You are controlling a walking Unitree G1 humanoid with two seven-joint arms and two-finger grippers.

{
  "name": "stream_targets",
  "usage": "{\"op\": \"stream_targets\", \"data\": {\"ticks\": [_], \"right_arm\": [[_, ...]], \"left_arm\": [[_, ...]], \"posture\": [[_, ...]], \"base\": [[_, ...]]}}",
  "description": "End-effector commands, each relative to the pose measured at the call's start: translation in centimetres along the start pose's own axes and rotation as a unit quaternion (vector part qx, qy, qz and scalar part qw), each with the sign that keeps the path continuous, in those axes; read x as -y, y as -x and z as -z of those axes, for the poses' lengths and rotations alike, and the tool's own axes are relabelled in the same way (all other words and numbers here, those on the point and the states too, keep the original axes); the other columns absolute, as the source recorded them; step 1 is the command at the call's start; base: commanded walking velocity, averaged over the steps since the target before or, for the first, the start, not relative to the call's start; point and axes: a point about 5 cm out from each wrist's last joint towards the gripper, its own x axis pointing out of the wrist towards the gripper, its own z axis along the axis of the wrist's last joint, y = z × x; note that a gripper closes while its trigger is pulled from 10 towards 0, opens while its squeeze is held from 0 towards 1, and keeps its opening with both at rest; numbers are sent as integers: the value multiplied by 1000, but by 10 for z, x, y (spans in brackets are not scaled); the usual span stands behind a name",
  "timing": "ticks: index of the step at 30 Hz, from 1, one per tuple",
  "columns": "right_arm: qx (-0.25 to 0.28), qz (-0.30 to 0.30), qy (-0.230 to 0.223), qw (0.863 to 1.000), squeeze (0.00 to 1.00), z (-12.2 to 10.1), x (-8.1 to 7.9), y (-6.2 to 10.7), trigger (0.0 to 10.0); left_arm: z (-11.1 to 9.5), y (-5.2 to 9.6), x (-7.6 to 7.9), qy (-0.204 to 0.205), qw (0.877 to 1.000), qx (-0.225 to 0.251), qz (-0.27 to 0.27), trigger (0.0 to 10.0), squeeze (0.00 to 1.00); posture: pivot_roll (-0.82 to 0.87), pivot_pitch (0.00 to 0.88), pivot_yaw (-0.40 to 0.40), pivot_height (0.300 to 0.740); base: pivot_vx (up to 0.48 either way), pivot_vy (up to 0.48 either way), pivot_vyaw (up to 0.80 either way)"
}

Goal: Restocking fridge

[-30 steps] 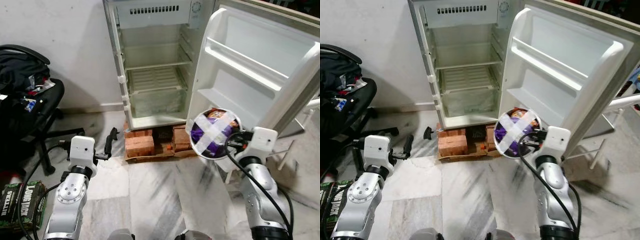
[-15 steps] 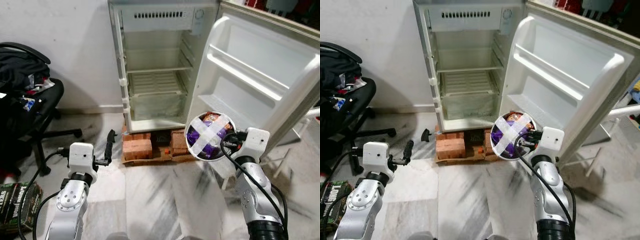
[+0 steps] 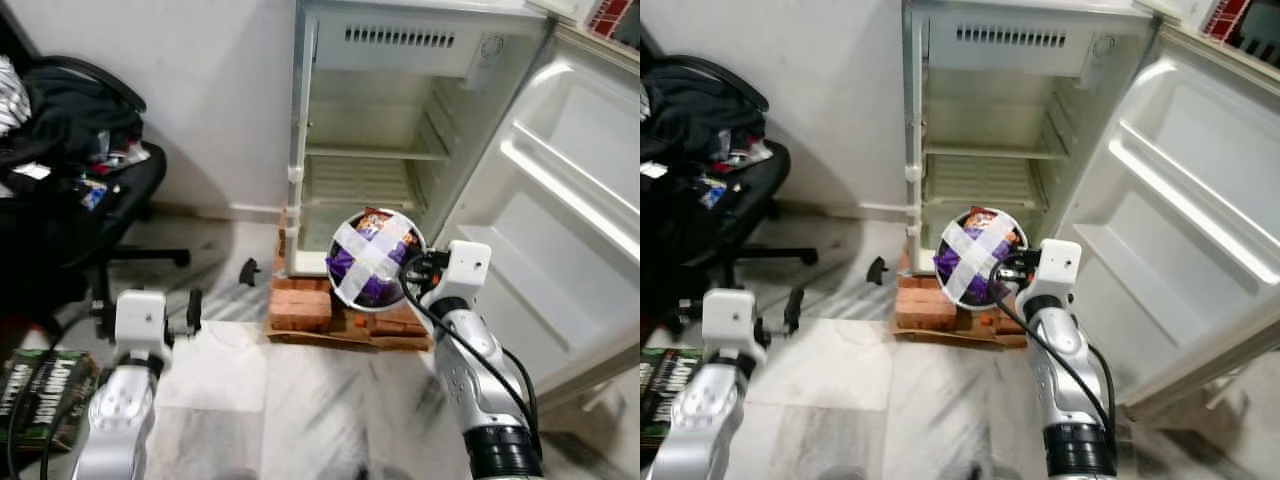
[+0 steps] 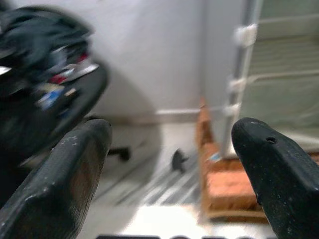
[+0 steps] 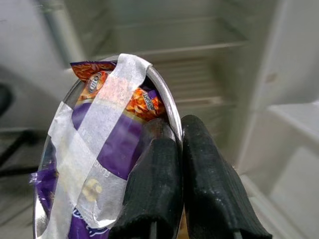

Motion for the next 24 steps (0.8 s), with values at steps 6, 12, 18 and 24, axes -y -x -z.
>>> {"op": "stream_targets", "data": {"ticks": [6,12,18,24], "right_arm": [[13,22,4,1000,0,-5,13,-1,10000],[18,18,2,1000,0,-7,9,-4,10000],[21,19,0,1000,0,-7,9,-7,10000],[21,17,0,1000,0,-7,8,-7,10000]], "left_arm": [[-5,-3,9,-6,1000,10,15,10000,0],[-7,-4,7,-12,1000,13,15,10000,0],[-7,-5,9,-21,999,12,23,10000,0],[-6,-5,8,-11,1000,8,18,10000,0]], "posture": [[167,4,-73,740],[169,2,-68,740],[169,3,-66,740],[171,6,-70,740]], "base": [[418,93,0],[471,0,0],[475,0,0],[472,0,0]]}}
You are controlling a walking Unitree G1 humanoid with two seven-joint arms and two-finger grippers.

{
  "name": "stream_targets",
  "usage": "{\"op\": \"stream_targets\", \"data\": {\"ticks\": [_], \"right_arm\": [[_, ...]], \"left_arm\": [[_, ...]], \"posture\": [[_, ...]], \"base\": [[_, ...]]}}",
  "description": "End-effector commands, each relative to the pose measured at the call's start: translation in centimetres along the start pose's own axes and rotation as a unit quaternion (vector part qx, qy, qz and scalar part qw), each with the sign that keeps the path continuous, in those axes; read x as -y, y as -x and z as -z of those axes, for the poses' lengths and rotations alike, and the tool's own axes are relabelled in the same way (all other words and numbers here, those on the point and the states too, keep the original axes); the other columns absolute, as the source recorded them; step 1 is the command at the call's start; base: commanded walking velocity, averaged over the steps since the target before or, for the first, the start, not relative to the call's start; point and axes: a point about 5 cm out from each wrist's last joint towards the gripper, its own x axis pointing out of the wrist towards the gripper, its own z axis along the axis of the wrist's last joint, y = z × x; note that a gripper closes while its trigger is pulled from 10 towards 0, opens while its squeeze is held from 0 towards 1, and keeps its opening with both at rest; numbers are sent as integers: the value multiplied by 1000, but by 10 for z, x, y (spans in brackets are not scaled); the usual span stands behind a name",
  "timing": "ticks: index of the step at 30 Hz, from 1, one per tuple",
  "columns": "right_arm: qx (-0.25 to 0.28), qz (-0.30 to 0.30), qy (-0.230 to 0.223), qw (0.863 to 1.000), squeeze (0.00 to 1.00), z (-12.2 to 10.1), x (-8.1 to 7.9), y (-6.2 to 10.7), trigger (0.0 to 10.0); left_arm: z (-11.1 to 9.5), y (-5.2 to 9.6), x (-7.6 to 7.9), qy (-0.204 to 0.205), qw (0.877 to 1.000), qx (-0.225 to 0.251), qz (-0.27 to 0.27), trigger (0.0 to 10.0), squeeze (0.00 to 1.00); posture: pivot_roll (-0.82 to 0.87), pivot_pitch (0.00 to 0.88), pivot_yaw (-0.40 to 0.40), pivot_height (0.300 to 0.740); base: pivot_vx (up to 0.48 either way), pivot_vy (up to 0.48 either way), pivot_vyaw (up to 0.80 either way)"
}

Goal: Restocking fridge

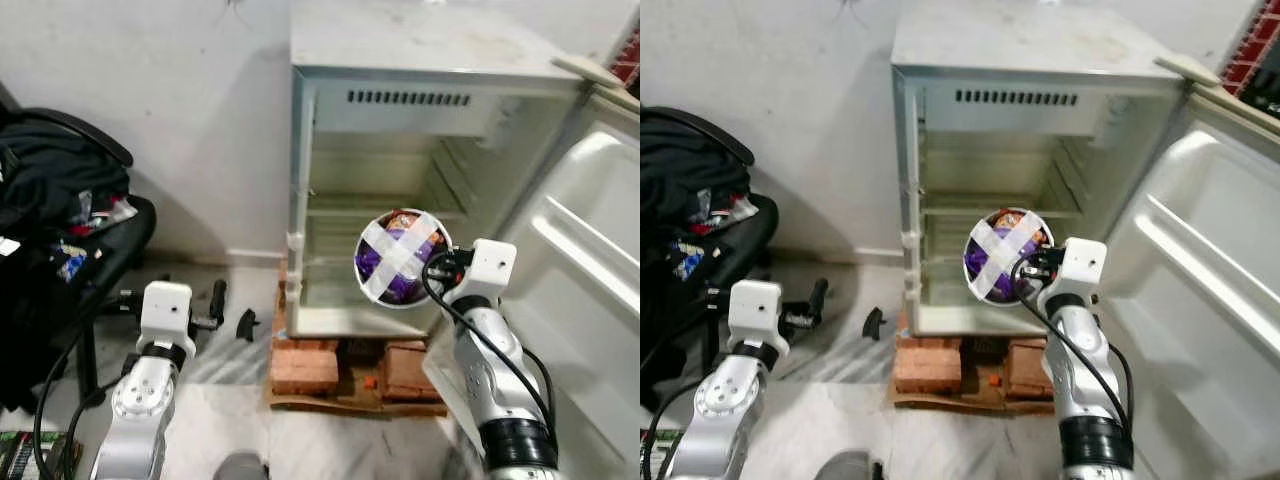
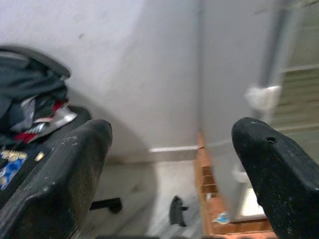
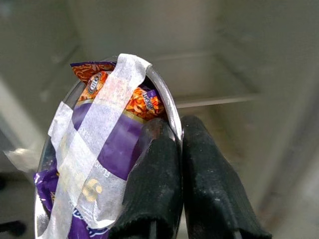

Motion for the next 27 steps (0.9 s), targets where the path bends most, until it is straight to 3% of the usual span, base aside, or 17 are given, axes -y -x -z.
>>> {"op": "stream_targets", "data": {"ticks": [1,13,27], "right_arm": [[19,-18,-1,1000,0,-9,-10,-3,10000],[17,-24,-1,1000,0,-8,-12,-4,10000],[10,-27,-1,1000,0,-5,-11,-3,10000]], "left_arm": [[-1,0,-4,5,1000,-3,-10,10000,0],[1,2,-5,9,1000,-11,-17,10000,0],[3,3,-7,10,999,-22,-34,10000,0]], "posture": [[170,6,-70,740],[173,14,-74,740],[175,22,-77,740]], "base": [[480,0,0],[406,0,0],[0,0,0]]}}
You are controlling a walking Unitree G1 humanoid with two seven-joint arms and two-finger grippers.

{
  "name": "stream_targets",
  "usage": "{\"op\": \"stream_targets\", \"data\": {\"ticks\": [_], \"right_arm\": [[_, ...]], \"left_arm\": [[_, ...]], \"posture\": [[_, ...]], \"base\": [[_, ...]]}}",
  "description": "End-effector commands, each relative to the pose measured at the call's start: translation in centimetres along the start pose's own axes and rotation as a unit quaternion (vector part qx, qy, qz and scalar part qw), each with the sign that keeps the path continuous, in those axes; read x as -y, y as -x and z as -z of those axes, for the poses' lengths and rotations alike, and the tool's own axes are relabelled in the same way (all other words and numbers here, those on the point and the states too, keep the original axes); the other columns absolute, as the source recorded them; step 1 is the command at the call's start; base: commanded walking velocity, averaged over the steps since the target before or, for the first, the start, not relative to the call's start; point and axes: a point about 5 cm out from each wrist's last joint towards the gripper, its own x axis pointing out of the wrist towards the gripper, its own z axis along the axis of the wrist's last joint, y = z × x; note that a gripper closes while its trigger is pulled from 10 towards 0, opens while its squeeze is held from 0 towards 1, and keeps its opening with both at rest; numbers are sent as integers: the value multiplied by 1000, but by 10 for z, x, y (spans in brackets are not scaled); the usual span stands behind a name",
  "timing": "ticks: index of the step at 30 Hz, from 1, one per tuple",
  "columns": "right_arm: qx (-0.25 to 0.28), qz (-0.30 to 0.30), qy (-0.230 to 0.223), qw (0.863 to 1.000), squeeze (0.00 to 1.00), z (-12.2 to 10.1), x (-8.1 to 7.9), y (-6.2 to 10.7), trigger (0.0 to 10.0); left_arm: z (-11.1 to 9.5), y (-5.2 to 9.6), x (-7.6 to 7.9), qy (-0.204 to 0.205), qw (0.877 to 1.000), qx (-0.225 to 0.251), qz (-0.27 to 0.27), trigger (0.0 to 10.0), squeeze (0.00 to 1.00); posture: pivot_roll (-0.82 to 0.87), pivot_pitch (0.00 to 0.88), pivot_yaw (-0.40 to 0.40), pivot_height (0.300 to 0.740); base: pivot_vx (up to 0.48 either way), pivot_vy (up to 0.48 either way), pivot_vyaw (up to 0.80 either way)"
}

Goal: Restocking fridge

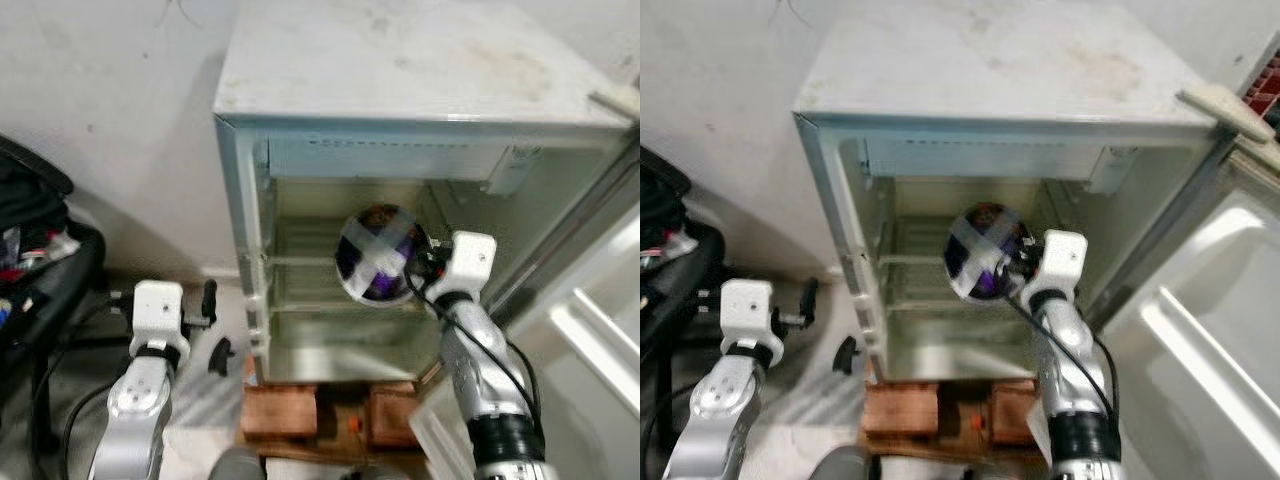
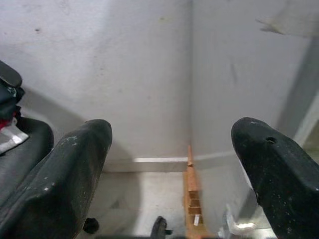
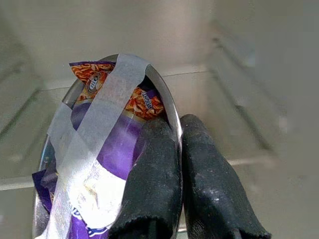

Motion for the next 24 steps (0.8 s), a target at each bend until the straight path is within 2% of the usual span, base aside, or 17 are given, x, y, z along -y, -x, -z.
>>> {"op": "stream_targets", "data": {"ticks": [1,6,10,14,17,18,24], "right_arm": [[11,-7,-2,1000,0,-5,-4,-2,10000],[4,-24,-4,1000,0,-5,-10,-7,10000],[-2,-54,-12,998,0,-9,-25,-22,10000],[-5,-67,-18,998,0,-10,-31,-28,10000],[-20,-86,-37,995,0,-10,-48,-42,10000],[-20,-86,-37,995,0,-10,-48,-42,10000],[-41,-113,-63,991,0,-12,-78,-57,10000]], "left_arm": [[0,1,-5,-4,1000,-6,-16,10000,0],[5,5,-13,-3,998,-28,-53,10000,0],[11,16,-25,-9,996,-42,-79,10000,0],[12,22,-28,-9,995,-45,-86,10000,0],[11,32,-31,-16,994,-52,-96,10000,0],[11,32,-31,-16,994,-52,-96,10000,0],[10,52,-37,-16,992,-61,-111,10000,0]], "posture": [[177,24,-78,740],[192,31,-82,740],[227,54,-93,740],[252,71,-103,740],[288,98,-117,740],[288,98,-117,740],[353,146,-135,740]], "base": [[0,0,0],[0,0,0],[0,0,0],[0,0,0],[0,0,0],[0,0,0],[0,0,0]]}}
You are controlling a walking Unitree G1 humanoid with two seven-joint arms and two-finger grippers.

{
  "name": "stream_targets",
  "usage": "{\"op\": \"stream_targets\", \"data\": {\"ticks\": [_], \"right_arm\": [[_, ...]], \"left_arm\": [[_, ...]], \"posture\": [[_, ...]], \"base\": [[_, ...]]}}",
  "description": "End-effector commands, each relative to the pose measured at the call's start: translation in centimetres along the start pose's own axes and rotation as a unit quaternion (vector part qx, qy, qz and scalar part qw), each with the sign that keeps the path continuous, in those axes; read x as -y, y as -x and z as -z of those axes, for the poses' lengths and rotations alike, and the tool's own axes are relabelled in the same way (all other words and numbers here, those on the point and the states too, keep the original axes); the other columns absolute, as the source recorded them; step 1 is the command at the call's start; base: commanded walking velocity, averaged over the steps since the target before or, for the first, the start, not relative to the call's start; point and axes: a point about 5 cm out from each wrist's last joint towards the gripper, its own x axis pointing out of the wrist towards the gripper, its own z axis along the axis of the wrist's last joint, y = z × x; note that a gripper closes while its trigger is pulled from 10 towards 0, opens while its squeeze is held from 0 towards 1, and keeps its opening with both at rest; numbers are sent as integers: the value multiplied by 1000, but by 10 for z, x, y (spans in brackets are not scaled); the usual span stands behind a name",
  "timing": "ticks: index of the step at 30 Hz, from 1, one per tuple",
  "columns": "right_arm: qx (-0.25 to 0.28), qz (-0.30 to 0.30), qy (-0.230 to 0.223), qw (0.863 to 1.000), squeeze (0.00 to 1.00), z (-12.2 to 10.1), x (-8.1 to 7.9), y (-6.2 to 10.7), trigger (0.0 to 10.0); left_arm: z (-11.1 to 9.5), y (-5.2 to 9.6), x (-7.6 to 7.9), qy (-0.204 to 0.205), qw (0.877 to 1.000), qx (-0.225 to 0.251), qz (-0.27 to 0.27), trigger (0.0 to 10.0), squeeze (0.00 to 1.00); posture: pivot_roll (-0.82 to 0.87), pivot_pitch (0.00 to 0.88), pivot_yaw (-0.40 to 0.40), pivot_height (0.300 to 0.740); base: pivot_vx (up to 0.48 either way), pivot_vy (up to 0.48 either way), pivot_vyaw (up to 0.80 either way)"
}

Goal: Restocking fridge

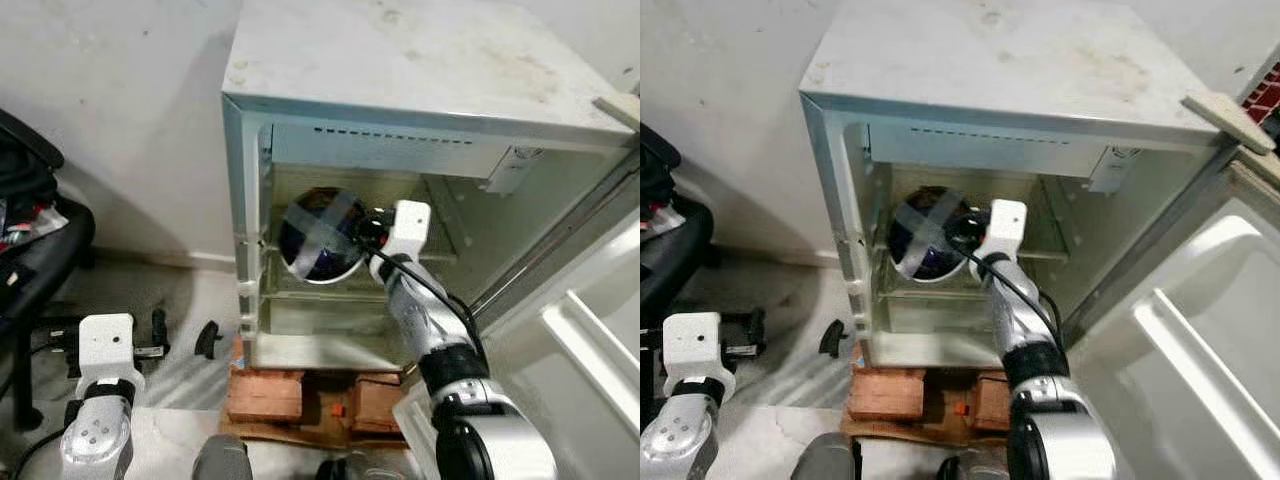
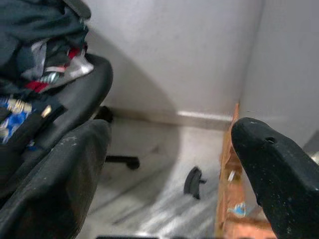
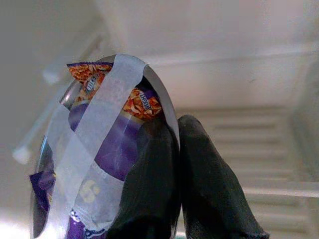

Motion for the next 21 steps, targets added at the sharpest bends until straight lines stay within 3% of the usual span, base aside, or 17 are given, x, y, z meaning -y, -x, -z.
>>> {"op": "stream_targets", "data": {"ticks": [1,11,15,21], "right_arm": [[14,-4,-13,1000,0,-7,-4,-5,10000],[19,19,-91,995,0,-30,-25,-26,10000],[25,42,-110,993,0,-36,-23,-28,10000],[19,112,-146,983,0,-32,-8,-26,10000]], "left_arm": [[-3,4,-3,-4,1000,1,-6,10000,0],[-5,27,-10,0,999,-14,-29,10000,0],[-3,35,-11,3,999,-20,-36,10000,0],[-1,47,-10,7,999,-32,-41,10000,0]], "posture": [[358,150,-136,740],[444,199,-164,740],[461,222,-174,740],[472,250,-180,740]], "base": [[0,0,0],[0,0,0],[0,0,0],[0,0,0]]}}
